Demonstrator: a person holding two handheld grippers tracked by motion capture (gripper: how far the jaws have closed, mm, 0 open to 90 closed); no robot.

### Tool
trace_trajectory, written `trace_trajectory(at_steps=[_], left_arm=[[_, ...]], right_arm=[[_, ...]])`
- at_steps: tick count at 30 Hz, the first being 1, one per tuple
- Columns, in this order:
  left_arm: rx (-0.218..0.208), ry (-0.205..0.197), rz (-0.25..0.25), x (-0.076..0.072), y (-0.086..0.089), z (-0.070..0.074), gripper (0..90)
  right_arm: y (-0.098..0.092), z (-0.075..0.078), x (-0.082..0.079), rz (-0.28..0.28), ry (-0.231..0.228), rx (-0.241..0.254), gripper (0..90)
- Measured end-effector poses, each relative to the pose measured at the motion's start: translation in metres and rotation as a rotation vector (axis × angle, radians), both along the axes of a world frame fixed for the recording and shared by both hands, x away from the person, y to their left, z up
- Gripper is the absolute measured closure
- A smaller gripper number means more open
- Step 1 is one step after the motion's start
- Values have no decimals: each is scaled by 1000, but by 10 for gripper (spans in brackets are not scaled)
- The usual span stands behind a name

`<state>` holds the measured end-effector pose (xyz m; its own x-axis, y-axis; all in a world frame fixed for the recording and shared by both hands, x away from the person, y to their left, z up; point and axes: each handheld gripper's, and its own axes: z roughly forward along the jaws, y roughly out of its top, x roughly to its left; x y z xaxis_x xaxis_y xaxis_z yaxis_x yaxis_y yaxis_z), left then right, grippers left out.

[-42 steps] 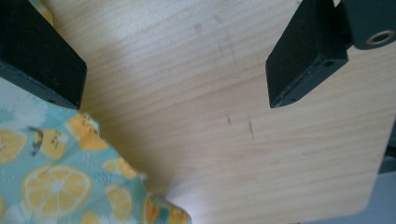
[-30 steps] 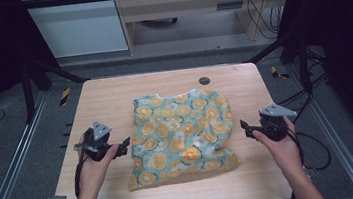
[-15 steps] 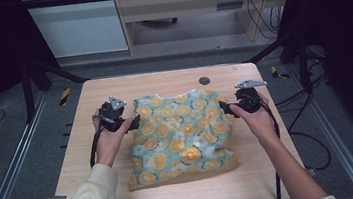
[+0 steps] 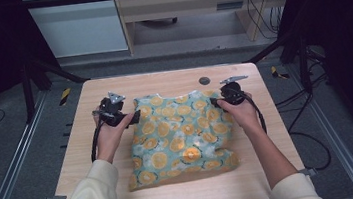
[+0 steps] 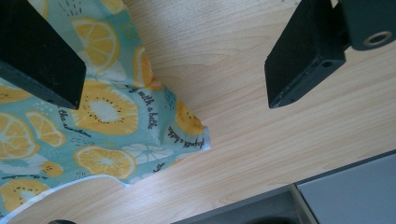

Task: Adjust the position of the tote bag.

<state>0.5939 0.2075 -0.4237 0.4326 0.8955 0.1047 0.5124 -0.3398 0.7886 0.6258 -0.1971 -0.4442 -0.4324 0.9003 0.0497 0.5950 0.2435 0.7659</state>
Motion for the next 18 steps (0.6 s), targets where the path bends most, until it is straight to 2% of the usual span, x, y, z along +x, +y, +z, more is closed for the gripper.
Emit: trace_trajectory(at_steps=[2,5,8,12,18], left_arm=[[3,9,-10,1,2,-1,52],[1,26,-17,2,3,-3,58],[1,38,-22,3,2,-5,59],[-8,41,-28,5,-1,-6,59],[-16,45,-25,11,-9,-7,58]], right_arm=[[2,1,-1,31,2,17,703],[4,3,-4,71,-9,-6,852],[5,6,-8,97,-15,10,900],[7,7,-10,126,-30,2,900],[8,8,-15,133,-38,11,900]])
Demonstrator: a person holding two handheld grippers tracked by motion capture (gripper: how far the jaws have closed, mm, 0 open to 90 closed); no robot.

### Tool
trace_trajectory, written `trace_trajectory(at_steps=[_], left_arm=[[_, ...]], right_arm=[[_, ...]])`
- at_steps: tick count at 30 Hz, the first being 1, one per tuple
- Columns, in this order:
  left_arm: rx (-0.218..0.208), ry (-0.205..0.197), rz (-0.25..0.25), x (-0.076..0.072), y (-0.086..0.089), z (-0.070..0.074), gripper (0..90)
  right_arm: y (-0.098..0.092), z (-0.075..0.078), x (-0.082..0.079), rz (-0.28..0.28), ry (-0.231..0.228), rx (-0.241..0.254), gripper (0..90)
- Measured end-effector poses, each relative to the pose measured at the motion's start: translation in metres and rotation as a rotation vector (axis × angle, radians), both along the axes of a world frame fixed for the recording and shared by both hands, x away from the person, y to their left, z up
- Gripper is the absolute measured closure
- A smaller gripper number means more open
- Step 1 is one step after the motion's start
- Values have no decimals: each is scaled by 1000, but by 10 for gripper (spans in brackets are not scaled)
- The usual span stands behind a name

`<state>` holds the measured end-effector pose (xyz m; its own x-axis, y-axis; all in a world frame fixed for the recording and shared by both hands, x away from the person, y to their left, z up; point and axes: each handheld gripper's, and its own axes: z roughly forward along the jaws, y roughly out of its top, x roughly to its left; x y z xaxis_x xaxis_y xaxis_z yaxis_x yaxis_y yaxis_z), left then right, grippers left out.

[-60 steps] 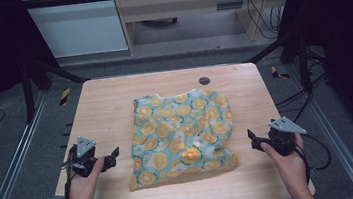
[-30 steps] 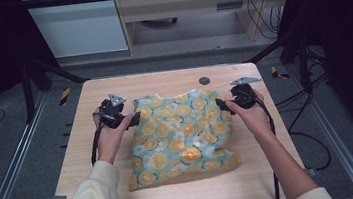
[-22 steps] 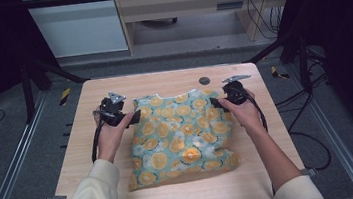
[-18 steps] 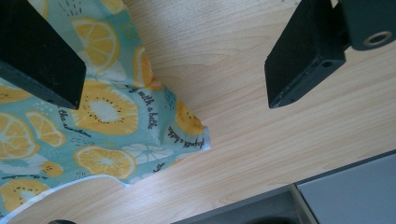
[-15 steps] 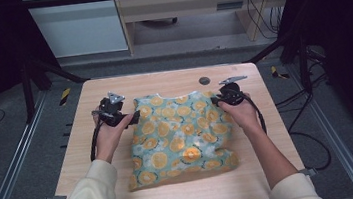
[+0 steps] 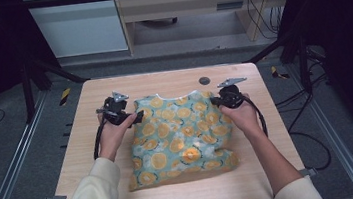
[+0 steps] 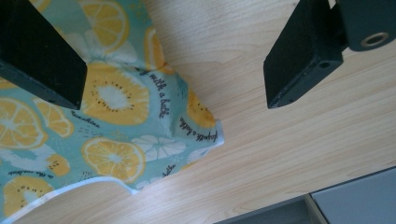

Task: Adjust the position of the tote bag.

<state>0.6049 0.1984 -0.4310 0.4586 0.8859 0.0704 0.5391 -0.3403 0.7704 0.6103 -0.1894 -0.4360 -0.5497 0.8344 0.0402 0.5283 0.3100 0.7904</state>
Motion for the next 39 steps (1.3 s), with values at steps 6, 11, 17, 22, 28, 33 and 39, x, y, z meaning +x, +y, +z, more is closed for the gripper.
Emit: trace_trajectory(at_steps=[6,11,17,22,28,33,39], left_arm=[[4,47,-14,9,-8,-8,58],[-34,68,-10,12,-8,-15,62],[-44,90,-30,12,-13,-22,86],[-33,132,-58,12,-18,-28,181],[-3,155,-74,11,-21,-32,501],[5,159,-74,9,-19,-35,745],[-31,179,-88,7,-18,-34,890]], right_arm=[[0,2,-4,20,-7,-9,900],[-1,3,-6,21,-8,-8,900],[-4,1,-8,25,-8,6,900],[-4,1,-10,35,-12,6,900],[-4,4,-11,37,-16,12,900],[-5,5,-11,38,-16,11,900],[-6,5,-11,36,-16,11,900]])
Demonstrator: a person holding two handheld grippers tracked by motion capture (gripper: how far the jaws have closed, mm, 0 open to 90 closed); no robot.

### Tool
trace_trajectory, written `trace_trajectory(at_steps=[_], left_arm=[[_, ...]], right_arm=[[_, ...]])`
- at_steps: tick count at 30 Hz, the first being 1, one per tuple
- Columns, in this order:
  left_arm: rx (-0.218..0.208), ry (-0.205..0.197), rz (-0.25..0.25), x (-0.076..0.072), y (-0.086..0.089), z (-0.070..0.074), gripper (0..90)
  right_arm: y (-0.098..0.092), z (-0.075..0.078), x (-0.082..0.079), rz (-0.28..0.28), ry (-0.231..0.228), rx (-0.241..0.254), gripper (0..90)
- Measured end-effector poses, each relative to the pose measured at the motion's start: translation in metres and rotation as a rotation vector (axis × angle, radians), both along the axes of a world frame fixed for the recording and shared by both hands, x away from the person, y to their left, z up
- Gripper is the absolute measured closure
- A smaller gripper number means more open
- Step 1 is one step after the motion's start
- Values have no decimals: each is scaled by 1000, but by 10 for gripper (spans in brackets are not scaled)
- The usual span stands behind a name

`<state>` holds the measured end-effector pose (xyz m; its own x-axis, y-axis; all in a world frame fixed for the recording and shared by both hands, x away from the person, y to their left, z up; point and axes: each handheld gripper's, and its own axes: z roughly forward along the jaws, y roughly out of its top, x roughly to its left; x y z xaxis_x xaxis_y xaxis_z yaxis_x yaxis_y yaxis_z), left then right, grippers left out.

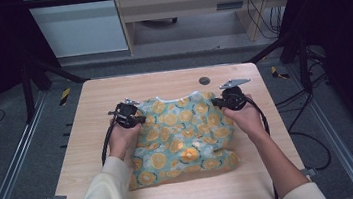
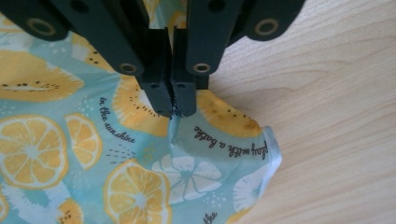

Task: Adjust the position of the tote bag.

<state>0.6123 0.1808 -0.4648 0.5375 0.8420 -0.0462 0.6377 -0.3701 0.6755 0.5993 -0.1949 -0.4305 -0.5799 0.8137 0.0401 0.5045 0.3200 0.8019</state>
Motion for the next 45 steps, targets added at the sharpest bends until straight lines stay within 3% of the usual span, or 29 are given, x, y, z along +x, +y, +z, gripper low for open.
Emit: trace_trajectory(at_steps=[5,10,15,18,23,26,28,38,45], left_arm=[[8,-43,-12,-6,-2,8,900],[26,-106,-41,-17,0,27,900],[25,-162,-44,-28,3,46,900],[28,-220,-45,-35,3,60,900],[32,-275,-50,-40,4,71,900],[20,-285,-54,-41,6,74,900],[42,-285,-65,-42,5,75,900],[42,-294,-76,-45,3,74,900],[62,-301,-110,-50,3,78,900]], right_arm=[[0,1,-1,0,-6,2,900],[-1,6,-3,-3,-23,-3,900],[-2,19,-11,8,-56,-4,900],[-2,33,-18,14,-90,-6,900],[-7,44,-23,14,-114,-3,900],[-10,49,-24,21,-126,9,900],[-10,50,-25,25,-130,0,900],[-12,51,-27,27,-133,-2,900],[-14,53,-30,40,-137,-9,900]])
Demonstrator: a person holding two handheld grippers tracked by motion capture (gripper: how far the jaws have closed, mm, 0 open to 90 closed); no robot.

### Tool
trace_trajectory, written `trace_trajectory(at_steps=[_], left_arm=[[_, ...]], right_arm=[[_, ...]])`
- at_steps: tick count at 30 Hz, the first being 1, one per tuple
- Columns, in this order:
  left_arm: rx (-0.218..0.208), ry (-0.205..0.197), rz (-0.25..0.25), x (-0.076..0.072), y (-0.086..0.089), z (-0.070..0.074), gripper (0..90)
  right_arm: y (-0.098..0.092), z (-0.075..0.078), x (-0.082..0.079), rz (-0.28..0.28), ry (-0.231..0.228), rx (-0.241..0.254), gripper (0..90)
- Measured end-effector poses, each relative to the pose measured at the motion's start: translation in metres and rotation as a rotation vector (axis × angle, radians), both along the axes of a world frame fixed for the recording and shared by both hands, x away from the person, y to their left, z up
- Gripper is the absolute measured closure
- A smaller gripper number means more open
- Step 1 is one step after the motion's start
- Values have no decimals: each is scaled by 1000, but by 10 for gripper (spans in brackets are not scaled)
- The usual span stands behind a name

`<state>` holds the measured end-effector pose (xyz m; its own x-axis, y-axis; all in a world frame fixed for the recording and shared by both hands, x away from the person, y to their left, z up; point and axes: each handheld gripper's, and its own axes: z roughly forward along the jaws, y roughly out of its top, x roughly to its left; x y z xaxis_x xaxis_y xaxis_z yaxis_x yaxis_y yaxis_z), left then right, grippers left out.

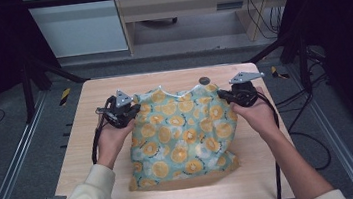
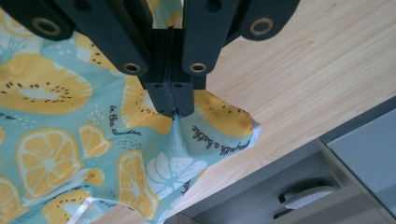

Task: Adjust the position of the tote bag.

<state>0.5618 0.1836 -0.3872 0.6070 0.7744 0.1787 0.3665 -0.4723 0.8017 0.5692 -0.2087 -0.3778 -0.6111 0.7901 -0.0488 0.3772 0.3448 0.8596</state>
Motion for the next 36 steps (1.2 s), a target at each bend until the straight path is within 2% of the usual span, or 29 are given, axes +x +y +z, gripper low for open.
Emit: trace_trajectory(at_steps=[4,10,12,13,16,21,22,25,27,29,30,31,32,36], left_arm=[[7,7,-13,-2,0,1,900],[14,-6,-19,-5,0,5,900],[22,-11,-23,-6,0,8,900],[20,-15,-25,-7,0,10,900],[20,-25,-29,-10,0,17,900],[24,-61,-40,-18,0,39,900],[19,-68,-41,-21,-1,42,900],[37,-86,-63,-28,0,53,900],[67,-110,-87,-37,0,59,900],[69,-120,-103,-45,1,59,900],[69,-120,-109,-48,1,58,900],[67,-119,-116,-52,1,57,900],[80,-120,-137,-58,0,54,900],[105,-124,-164,-67,-2,49,900]], right_arm=[[-1,1,-2,4,-1,1,900],[0,5,-4,7,-1,-7,900],[1,8,-5,14,-11,-20,900],[1,12,-5,24,-17,-42,900],[1,18,-7,24,-24,-43,900],[-2,39,-16,35,-63,-41,900],[-2,39,-16,35,-63,-41,900],[-4,50,-25,53,-82,-51,900],[-5,52,-29,63,-88,-53,900],[-6,55,-39,82,-100,-63,900],[-6,55,-39,82,-100,-63,900],[-7,54,-47,94,-106,-71,900],[-7,53,-51,98,-107,-70,900],[-9,50,-62,113,-110,-82,900]])
